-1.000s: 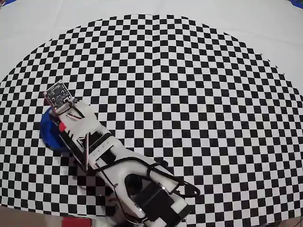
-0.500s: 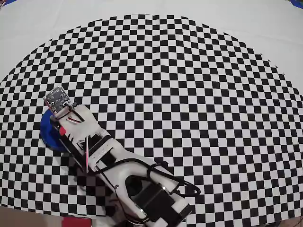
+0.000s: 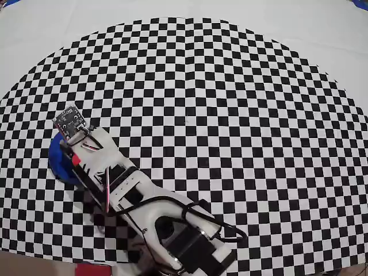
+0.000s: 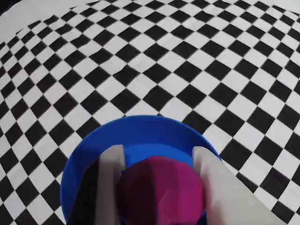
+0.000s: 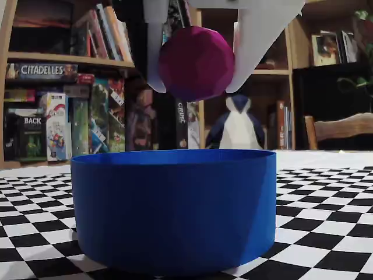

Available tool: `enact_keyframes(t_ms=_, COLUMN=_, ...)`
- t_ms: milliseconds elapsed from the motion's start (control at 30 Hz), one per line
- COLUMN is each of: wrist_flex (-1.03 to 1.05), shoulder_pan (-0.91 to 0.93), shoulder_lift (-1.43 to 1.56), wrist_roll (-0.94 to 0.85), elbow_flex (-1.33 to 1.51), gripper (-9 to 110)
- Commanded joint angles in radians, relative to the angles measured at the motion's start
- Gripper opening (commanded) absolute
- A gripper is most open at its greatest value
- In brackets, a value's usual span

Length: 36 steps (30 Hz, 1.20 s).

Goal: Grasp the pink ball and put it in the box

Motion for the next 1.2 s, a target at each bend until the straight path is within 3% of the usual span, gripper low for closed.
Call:
enact_keyframes(t_ms=0, wrist_flex=0.003, shoulder_pan=-0.008, shoulder_lift=0.037, wrist_roll=-0.008, elbow_flex=-0.002, gripper=0)
enact_keyframes(t_ms=1167, wrist_flex=0.006, shoulder_pan=-0.002, shoulder_lift=0.037, wrist_roll=-0.003, elbow_flex=0.023, gripper=1)
